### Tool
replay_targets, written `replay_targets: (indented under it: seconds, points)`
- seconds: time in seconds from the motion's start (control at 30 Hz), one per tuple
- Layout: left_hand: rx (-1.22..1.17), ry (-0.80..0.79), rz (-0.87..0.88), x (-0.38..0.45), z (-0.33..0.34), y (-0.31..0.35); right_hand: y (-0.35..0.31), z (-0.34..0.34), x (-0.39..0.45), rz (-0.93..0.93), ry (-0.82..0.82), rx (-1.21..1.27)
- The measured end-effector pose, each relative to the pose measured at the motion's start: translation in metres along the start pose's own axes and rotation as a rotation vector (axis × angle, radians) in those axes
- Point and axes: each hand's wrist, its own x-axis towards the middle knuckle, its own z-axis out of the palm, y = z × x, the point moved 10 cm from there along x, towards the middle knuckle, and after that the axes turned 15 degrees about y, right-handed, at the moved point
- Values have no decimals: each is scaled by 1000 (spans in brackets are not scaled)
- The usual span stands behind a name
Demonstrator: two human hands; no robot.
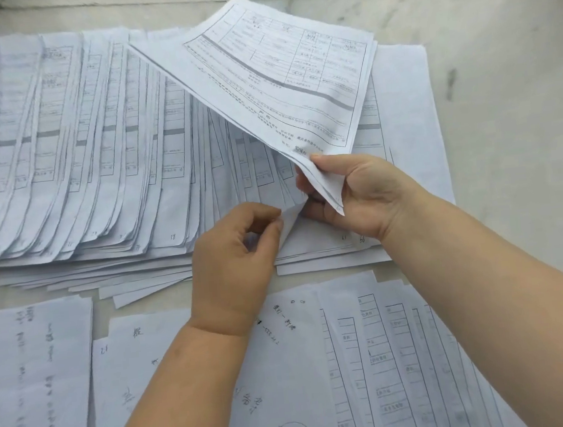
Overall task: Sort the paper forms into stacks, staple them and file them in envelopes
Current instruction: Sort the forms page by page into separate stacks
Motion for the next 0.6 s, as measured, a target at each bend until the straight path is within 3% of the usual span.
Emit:
replay_targets:
  seconds: [0.17,0.33,0.47,0.6]
  points:
    - [145,-18,368,-13,4,24,-1,1,0,8,-4,31]
    - [248,-124,555,-28,21,32,0,1,0,11,-9,31]
    - [332,-135,613,-32,25,32,1,0,0,8,-6,35]
    - [319,-77,561,-28,26,32,0,-1,-1,2,-4,34]
